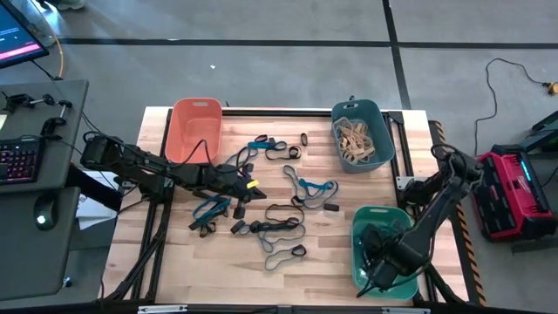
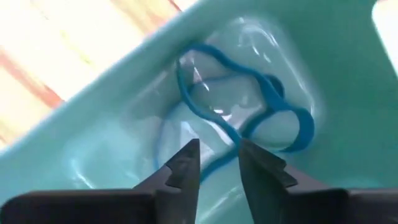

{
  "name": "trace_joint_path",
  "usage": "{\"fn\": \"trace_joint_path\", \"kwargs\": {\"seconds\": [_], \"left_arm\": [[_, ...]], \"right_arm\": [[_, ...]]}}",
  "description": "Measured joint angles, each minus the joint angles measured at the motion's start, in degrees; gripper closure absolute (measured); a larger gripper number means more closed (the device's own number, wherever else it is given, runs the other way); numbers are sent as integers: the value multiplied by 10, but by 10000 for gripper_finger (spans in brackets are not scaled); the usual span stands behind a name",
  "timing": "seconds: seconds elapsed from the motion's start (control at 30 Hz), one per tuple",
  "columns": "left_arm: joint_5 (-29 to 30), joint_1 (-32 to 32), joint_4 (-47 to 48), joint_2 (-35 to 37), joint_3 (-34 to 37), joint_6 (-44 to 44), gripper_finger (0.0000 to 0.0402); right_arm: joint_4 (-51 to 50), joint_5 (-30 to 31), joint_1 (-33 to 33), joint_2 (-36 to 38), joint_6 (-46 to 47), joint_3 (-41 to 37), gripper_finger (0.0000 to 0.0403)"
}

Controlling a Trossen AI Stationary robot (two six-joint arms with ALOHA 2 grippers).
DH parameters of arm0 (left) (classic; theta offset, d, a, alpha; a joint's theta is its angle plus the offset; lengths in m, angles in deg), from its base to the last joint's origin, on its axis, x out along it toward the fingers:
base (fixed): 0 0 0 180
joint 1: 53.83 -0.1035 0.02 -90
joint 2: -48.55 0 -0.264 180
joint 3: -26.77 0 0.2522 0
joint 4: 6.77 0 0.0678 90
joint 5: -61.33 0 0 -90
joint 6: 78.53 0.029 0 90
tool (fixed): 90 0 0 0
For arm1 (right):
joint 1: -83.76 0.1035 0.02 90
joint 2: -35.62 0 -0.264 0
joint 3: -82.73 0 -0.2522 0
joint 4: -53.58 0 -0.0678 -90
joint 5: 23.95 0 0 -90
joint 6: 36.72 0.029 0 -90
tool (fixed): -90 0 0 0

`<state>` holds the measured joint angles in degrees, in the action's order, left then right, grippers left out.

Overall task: Sort rubber bands into baskets
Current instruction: Put the blue rubber band into the green bin

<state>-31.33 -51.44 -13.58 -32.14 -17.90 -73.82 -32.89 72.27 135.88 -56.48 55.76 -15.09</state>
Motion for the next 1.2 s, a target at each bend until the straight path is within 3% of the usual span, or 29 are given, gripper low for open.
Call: {"fn": "trace_joint_path", "kwargs": {"seconds": [0.23, 0.47, 0.57, 0.8, 1.2], "left_arm": [[7, 15, 109, 0, -29, 12, 402], [12, 61, 249, 0, -81, 15, 402], [40, 86, 308, 0, -102, 15, 402], [124, 132, 417, 0, -135, -5, 401], [113, 164, 461, 27, -124, -61, 402]], "right_arm": [[-37, 54, 0, 0, -31, 57, 298], [-54, 110, -10, 0, -91, 90, 389], [-53, 128, -30, 0, -142, 91, 392], [-31, 131, -109, 12, -300, 91, 401], [204, 109, -280, 29, -677, 78, 403]]}}
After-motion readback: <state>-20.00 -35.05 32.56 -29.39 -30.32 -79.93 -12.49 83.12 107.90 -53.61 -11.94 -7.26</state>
